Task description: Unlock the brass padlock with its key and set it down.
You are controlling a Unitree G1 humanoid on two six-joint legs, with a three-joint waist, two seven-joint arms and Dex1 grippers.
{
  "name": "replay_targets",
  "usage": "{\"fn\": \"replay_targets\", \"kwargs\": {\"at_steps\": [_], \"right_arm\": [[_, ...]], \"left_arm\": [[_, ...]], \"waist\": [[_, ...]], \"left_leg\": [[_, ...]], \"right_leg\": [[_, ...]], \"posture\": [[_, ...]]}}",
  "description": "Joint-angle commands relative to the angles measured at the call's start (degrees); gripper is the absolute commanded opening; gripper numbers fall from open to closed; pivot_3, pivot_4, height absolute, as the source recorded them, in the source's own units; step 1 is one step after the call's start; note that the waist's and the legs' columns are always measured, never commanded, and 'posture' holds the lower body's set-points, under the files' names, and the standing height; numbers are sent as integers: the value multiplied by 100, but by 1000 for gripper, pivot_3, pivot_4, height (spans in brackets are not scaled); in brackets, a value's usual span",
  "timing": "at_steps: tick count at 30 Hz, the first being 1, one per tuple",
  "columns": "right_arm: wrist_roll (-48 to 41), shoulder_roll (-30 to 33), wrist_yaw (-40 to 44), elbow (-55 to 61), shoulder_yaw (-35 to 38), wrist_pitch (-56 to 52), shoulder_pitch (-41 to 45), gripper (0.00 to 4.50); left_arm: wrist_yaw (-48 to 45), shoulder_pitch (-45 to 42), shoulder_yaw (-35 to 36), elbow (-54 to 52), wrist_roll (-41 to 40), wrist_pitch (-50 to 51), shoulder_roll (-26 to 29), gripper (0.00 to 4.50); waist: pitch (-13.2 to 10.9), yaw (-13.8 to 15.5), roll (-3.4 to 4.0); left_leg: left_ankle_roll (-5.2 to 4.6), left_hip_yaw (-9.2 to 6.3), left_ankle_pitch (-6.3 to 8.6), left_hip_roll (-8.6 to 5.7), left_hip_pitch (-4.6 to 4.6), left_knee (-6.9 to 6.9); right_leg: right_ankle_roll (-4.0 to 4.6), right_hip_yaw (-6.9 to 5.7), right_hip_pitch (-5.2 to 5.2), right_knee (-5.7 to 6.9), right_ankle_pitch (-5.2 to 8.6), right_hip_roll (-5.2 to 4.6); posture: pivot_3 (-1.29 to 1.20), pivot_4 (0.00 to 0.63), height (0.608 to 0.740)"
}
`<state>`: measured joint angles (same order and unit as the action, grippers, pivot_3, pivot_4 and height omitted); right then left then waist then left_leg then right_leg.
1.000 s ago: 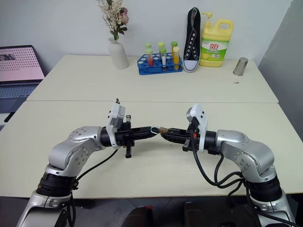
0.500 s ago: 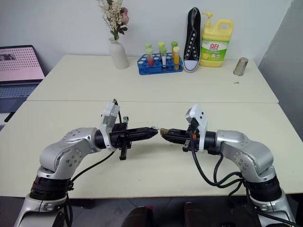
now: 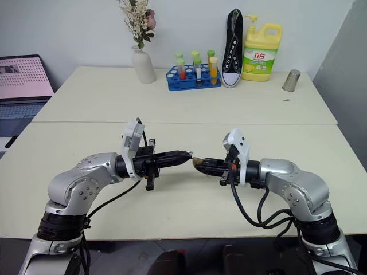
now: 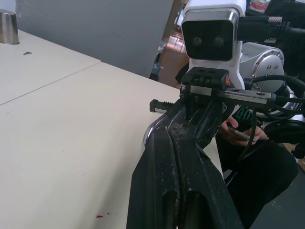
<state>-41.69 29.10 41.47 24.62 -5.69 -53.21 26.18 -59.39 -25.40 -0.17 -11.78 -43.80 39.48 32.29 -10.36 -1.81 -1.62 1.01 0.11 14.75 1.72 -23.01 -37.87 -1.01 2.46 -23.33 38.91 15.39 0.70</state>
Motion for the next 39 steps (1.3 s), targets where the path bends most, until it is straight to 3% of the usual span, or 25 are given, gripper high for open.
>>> {"fn": "replay_targets", "kwargs": {"at_steps": [1, 6, 9, 11, 16, 20, 24, 31, 39], "right_arm": [[-40, 23, 62, 125, 54, 111, 12, 159], [-54, 38, 40, 104, 82, 59, -8, 159], [-134, 99, 29, 63, 135, -106, -31, 159], [-167, 181, 81, 53, 109, -226, -52, 159], [-203, 221, 81, -100, -18, -536, -28, 159], [113, 251, 119, -402, -362, -532, 10, 159], [258, -184, -178, -1267, -423, -724, 291, 159], [342, -382, -39, -2156, -631, -1237, 658, 159], [475, -136, 270, -2367, -972, -1649, 749, 159]], "left_arm": [[-6, -69, 99, -244, 84, -166, 93, 0], [-170, 66, 4, -272, 745, -789, 423, 0], [-493, 337, -274, 20, 2050, -2503, 881, 0], [-690, 494, -425, 311, 2711, -3669, 1090, 356], [-972, 853, -559, 869, 3250, -5034, 1230, 1904], [-833, 1006, -427, 821, 2982, -4729, 1106, 3215], [-861, 1149, -446, 716, 2948, -4675, 1159, 4500], [-818, 1332, -461, 575, 3010, -4683, 1152, 4500], [-763, 1407, -580, 528, 3114, -4751, 1060, 4500]], "waist": [[0, 0, 0], [0, -3, 0], [0, -6, 1], [-1, 11, 2], [-1, 13, 2], [-2, 11, 2], [-2, 2, 2], [-2, -4, 3], [-2, -4, 4]], "left_leg": [[0, 0, 0, 0, 0, 0], [0, 1, 0, 0, 0, 1], [1, 3, 0, 1, 3, 3], [1, 4, 0, 1, 3, 4], [1, 9, 0, -1, 0, 4], [0, 6, 1, 2, -1, 4], [0, 7, 0, 3, -2, 4], [0, 7, 1, 4, -3, 5], [0, 6, 1, 3, -4, 4]], "right_leg": [[0, 0, 0, 0, 0, 0], [0, 1, 0, -1, 0, 0], [2, 3, -1, -1, 1, 1], [5, 3, -1, -2, 2, 0], [9, 2, -2, -6, 5, -32], [9, -1, -2, -6, 5, -32], [8, -1, -5, -3, 5, -29], [9, -1, -8, -1, 4, -27], [8, -2, -9, -1, 4, -27]], "posture": [[0, 150, 740], [0, 150, 740], [0, 150, 740], [0, 150, 740], [0, 150, 740], [0, 150, 740], [0, 150, 740], [0, 150, 740], [0, 150, 740]]}}
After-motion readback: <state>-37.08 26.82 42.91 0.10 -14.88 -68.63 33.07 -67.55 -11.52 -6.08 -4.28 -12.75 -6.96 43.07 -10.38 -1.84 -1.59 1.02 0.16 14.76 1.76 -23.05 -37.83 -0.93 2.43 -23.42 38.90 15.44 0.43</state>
